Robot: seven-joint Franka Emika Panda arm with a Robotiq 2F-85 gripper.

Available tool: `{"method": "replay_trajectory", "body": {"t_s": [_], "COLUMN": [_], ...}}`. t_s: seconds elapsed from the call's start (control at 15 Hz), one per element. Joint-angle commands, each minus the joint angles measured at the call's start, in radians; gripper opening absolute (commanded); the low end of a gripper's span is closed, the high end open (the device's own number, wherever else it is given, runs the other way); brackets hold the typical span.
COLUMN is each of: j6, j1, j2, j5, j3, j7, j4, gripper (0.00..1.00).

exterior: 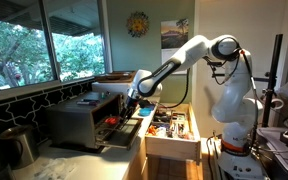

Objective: Pull the tray out of the microwave on the left

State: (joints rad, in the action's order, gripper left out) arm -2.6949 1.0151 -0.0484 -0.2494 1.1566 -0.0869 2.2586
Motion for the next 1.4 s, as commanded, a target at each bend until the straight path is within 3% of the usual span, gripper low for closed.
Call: {"method": "replay_trajectory", "body": {"t_s": [0.0,0.4,0.47,0.53,0.87,1.0,1.13,1.33], "j6": [0.135,0.233,0.204,0.196,0.180,0.256,0.312,0.318], "j1": [0.032,-0.003,-0.174,-0.212,-0.587,-0.724,-0.878,-1.040], "j2": [0.119,0.244,0.221,0.231,0.280,0.320,0.361,0.431], "j5": [-0.119,-0.223,-0.159,-0.151,-0.198,-0.160,-0.214,-0.302], "j3": [0.005,-0.067,-0.236,-0.279,-0.664,-0.817,-0.968,-1.111], "j7": [-0.106,-0.214,-0.168,-0.167,-0.203,-0.217,-0.337,-0.514], "j4": [0.007,0.006,0.016,0.024,0.042,0.044,0.046,0.067], "gripper": [1.00,1.00,1.00,1.00,1.00,1.00,1.00,1.00]}}
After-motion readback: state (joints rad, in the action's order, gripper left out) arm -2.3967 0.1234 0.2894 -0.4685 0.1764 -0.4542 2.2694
